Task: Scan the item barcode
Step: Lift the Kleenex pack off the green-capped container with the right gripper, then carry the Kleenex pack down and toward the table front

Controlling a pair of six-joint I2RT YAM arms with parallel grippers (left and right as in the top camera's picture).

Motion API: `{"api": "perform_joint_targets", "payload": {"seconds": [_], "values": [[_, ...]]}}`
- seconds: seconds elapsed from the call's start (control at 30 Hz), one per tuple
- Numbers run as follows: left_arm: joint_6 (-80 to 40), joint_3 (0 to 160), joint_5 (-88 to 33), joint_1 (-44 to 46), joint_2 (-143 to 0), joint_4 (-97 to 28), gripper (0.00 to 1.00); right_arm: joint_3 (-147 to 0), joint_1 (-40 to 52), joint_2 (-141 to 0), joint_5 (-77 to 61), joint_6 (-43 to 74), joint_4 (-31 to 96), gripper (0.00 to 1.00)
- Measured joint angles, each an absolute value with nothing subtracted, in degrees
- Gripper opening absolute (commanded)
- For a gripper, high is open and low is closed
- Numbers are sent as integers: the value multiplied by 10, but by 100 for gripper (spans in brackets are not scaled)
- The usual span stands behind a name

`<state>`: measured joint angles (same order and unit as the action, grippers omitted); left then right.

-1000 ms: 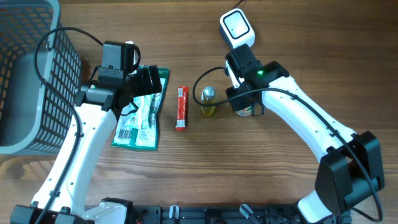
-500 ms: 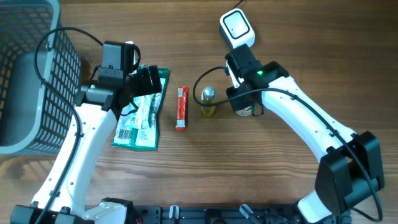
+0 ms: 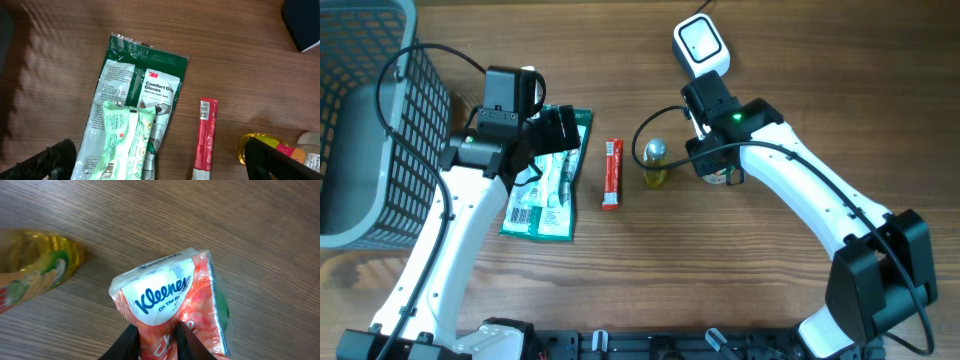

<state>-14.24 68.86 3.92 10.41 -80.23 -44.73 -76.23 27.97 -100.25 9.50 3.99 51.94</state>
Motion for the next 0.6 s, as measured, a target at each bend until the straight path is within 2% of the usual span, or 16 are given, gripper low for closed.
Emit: {"api": "perform_joint_targets", "payload": {"seconds": [0.07, 0.33, 0.37, 0.4, 0.6], "values": [[-142, 688, 39, 104, -802, -447, 100, -762, 280, -1003, 104, 40, 519, 13], [-142, 688, 39, 104, -802, -448, 100, -763, 280, -1003, 125, 34, 526, 13], [-142, 688, 39, 104, -802, -447, 100, -764, 280, -1003, 127, 33, 528, 11], [-142, 688, 39, 104, -802, -447, 100, -764, 280, -1003, 130, 33, 529, 5], [-142, 688, 39, 104, -802, -447, 100, -764, 280, -1003, 149, 31, 533, 4]]}}
